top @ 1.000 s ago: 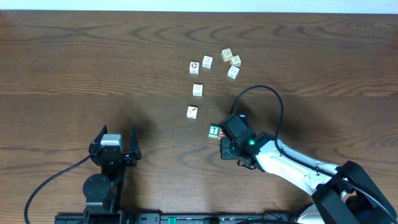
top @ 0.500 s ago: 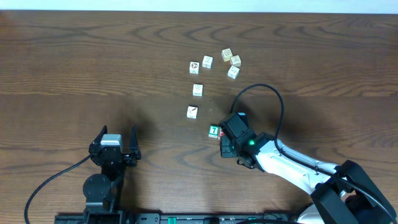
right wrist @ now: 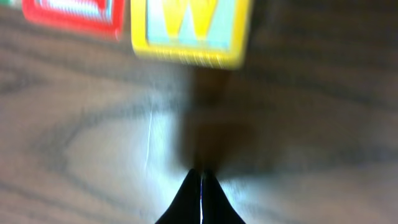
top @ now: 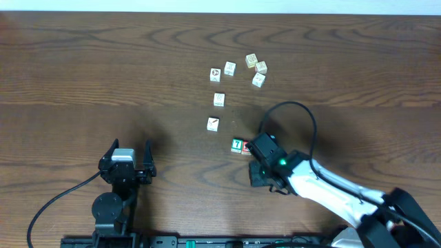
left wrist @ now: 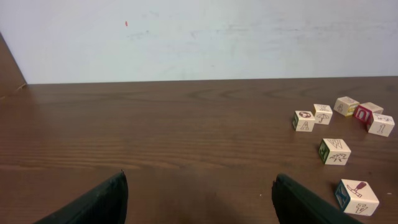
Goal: Lift 4 blocks
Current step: 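Move the right gripper up to the white B hammer block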
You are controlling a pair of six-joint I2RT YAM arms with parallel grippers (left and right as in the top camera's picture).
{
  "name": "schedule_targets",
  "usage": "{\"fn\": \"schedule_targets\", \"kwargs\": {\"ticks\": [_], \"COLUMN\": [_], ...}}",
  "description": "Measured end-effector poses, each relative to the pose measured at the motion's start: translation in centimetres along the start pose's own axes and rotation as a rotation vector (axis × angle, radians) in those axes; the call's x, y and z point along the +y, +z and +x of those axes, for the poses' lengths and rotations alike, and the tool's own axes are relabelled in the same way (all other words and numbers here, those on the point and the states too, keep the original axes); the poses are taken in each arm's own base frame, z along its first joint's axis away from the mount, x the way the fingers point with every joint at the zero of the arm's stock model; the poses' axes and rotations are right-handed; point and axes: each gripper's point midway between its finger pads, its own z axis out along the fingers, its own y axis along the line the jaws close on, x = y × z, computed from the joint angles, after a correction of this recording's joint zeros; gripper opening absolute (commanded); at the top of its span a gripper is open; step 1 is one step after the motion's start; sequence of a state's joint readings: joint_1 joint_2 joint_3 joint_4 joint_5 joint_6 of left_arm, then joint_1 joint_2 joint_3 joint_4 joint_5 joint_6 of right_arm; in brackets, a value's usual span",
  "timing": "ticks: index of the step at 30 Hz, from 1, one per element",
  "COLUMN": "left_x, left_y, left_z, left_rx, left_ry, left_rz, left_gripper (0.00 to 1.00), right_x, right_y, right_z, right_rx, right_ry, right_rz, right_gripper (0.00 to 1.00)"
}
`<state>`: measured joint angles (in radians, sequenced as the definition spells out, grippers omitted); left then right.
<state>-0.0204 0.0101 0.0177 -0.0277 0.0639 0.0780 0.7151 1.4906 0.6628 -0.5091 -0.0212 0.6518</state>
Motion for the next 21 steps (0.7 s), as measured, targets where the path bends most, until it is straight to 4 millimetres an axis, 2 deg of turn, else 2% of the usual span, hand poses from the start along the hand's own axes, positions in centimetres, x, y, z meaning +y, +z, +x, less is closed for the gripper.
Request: {"fn": "schedule_targets", "kwargs": {"ticks": [2,4,9,12,16,21], "left_x": [0.0,0.0,0.0,0.0,0.0,0.0], "left_y": [0.0,0.0,0.0,0.0,0.0,0.0], "left_z": [0.0,0.0,0.0,0.0,0.0,0.0], "left_rx": [0.000,0.001,0.000,0.000,0.000,0.000], "left_ry": [0.000,0.000,0.000,0.000,0.000,0.000], "left_rz": [0.000,0.000,0.000,0.000,0.000,0.000], "left_gripper": [0.74,0.74,0.74,0.74,0.75,0.74], "right_x": [0.3,1.2,3.1,3.6,3.5,3.6], "right_y": [-0.9,-2.7,-8.4,-10.8,-11.8,-10.7], "right_z": [-0.1,-0.9,-2.9,-3.4,-3.9,-4.8], "right_rx": [-0.024,-0.082,-0.262,-0.337,-0.383,-0.391], "right_ry": [0.001,0.000,-0.004,-0.008,-0.001,-0.021], "right_rz": [-0.028,-0.085,-0.243,-0.299,-0.306,-0.270], "right_gripper": [0.02,0.05,0.19,0.26,0.45,0.56]}}
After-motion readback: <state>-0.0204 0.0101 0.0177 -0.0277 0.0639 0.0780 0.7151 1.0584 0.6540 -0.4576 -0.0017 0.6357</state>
